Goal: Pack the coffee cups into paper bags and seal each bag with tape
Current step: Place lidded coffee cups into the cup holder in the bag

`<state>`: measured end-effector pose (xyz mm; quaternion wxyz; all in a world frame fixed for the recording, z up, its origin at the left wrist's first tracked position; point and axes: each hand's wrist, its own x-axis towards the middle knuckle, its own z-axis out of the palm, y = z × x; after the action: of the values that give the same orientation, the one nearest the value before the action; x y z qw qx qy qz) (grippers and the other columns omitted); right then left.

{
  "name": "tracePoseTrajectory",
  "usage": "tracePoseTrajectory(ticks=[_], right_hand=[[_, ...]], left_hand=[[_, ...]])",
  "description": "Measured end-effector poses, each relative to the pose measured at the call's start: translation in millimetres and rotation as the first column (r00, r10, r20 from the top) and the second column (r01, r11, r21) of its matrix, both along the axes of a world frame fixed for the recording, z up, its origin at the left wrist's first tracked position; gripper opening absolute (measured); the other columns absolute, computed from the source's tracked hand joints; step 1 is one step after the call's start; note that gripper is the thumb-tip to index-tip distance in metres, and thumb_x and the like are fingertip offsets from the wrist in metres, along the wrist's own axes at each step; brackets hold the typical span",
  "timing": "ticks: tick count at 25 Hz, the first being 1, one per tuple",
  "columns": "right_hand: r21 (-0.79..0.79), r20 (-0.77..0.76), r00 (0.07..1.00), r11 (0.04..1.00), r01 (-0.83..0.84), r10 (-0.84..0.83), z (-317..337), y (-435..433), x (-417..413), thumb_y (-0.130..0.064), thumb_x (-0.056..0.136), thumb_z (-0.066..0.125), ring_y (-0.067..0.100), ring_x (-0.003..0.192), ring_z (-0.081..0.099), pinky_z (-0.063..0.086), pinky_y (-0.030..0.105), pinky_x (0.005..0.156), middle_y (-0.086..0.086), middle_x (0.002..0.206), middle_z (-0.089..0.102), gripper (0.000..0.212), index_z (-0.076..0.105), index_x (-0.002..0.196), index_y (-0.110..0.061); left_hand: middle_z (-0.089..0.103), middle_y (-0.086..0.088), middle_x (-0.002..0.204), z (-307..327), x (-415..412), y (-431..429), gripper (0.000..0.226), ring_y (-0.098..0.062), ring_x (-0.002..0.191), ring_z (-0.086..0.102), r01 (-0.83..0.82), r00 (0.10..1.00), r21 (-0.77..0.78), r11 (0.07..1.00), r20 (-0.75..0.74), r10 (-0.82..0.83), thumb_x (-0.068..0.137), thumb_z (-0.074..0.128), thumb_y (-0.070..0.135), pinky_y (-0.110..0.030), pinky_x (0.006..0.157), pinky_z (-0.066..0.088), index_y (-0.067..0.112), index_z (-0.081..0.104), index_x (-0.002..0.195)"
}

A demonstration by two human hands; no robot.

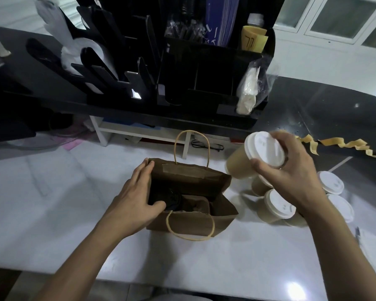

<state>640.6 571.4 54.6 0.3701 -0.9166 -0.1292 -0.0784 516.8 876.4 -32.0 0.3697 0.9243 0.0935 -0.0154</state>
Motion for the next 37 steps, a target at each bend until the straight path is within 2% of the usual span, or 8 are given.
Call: tracePoseTrajectory(ticks=[4,6,9,13,24,28,33,37], right_hand=[[0.110,0.061,0.996,0.992,-0.068,0.061,21,3,-13,-0.045,0.077,0.074,0.012,0.112,0.054,0.044,0.011,0.080,-0.006,0.127,0.056,0.064,0.051,0.134,-0.029],[0.140,0.048,0.985,0.975,-0.171,0.166,26,10,-21,-0.046,0.074,0.072,0.004,0.112,0.055,0.044,0.007,0.080,-0.011,0.124,0.058,0.065,0.052,0.134,-0.029],[0.141,-0.036,0.940,0.933,-0.332,0.339,19,27,-30,-0.051,0.071,0.070,0.004,0.115,0.055,0.046,0.013,0.085,-0.016,0.123,0.056,0.067,0.051,0.133,-0.033],[0.101,-0.132,0.896,0.905,-0.413,0.423,-1,50,-38,-0.057,0.070,0.069,0.000,0.121,0.049,0.049,0.018,0.088,-0.021,0.128,0.052,0.070,0.048,0.134,-0.039],[-0.139,-0.256,0.894,0.901,-0.410,0.368,-26,66,-33,-0.048,0.080,0.075,0.010,0.112,0.047,0.046,0.027,0.088,-0.015,0.126,0.042,0.070,0.036,0.136,-0.038],[-0.338,-0.277,0.905,0.849,-0.405,0.322,-24,63,-27,-0.051,0.075,0.079,0.012,0.109,0.049,0.049,0.029,0.088,-0.014,0.128,0.044,0.077,0.036,0.137,-0.037],[-0.449,-0.233,0.906,0.787,-0.423,0.354,-29,66,-26,-0.044,0.074,0.085,0.016,0.112,0.049,0.051,0.029,0.089,-0.005,0.133,0.033,0.083,0.039,0.142,-0.033],[-0.527,-0.223,0.895,0.725,-0.443,0.386,-34,69,-23,-0.043,0.076,0.084,0.017,0.117,0.044,0.049,0.031,0.089,-0.006,0.127,0.042,0.083,0.040,0.146,-0.038]], left_hand=[[-0.006,0.024,0.163,-1,0,0,0.100,-0.014,0.150,0.018,0.009,1.000,-0.002,1.000,0.001,-0.009,0.081,0.065,0.039,-0.044,0.113,0.038,0.037,0.001,0.158],[-0.004,0.024,0.163,-2,0,1,0.101,-0.014,0.150,0.019,0.010,1.000,0.003,1.000,0.005,-0.010,0.077,0.061,0.044,-0.044,0.113,0.039,0.037,0.002,0.158],[-0.003,0.023,0.164,-2,1,2,0.102,-0.014,0.149,0.020,0.009,1.000,0.009,1.000,0.011,-0.009,0.075,0.061,0.046,-0.044,0.113,0.039,0.037,0.002,0.158],[-0.003,0.024,0.164,-2,0,1,0.102,-0.015,0.149,0.022,0.005,1.000,0.017,1.000,0.015,-0.005,0.081,0.069,0.037,-0.042,0.112,0.040,0.037,0.002,0.158],[-0.005,0.025,0.163,1,-1,0,0.100,-0.013,0.149,0.020,0.019,1.000,0.014,1.000,-0.003,-0.019,0.078,0.061,0.045,-0.038,0.110,0.040,0.038,0.000,0.157],[-0.006,0.027,0.162,3,-1,0,0.098,-0.011,0.149,0.019,0.024,1.000,-0.001,1.000,-0.003,-0.024,0.078,0.058,0.045,-0.037,0.110,0.039,0.040,0.000,0.157],[-0.005,0.026,0.162,4,1,0,0.099,-0.011,0.148,0.019,0.021,1.000,0.004,1.000,0.004,-0.021,0.072,0.052,0.049,-0.036,0.110,0.039,0.038,0.001,0.157],[-0.005,0.024,0.163,4,1,-1,0.097,-0.012,0.149,0.020,0.023,1.000,0.003,1.000,0.006,-0.023,0.081,0.061,0.042,-0.034,0.108,0.038,0.038,0.001,0.157]])
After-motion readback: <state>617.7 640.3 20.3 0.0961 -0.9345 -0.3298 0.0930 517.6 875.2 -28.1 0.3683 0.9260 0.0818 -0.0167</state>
